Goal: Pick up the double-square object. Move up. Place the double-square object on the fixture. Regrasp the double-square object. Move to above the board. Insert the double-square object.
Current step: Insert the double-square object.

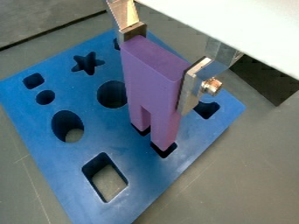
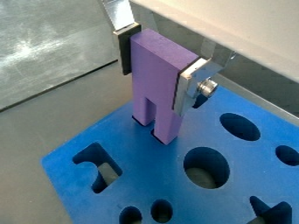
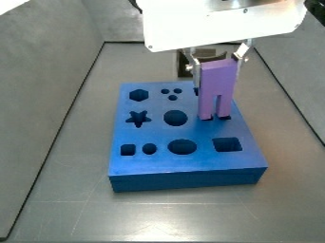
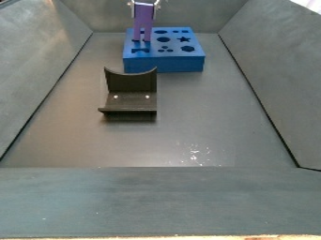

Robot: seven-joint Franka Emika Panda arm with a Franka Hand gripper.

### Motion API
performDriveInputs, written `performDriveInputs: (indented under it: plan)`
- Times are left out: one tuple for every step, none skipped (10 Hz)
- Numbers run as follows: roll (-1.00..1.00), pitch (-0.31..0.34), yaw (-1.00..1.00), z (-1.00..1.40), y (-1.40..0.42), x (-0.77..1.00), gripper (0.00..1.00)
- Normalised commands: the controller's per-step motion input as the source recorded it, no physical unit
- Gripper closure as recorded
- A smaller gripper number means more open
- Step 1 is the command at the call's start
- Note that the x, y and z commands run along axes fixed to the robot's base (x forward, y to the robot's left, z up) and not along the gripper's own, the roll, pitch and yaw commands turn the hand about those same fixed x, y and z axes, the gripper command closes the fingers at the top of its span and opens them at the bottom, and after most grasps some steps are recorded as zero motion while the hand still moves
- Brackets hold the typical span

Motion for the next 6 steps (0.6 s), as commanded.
performDriveInputs:
  plan:
    - [0.14,0.006,0.03,-0.15,-0.01,0.17,1.0]
    - [0.31,0.086,0.15,-0.27,0.0,0.28,1.0]
    - [0.33,0.071,0.13,-0.29,0.0,0.22,1.0]
    - [0.0,0.0,0.0,-0.04,0.0,0.0,1.0]
    - [0.29,0.0,0.06,-0.45,-0.01,-0.01,1.0]
    - [0.57,0.006,0.09,-0.73,-0.12,0.0,1.0]
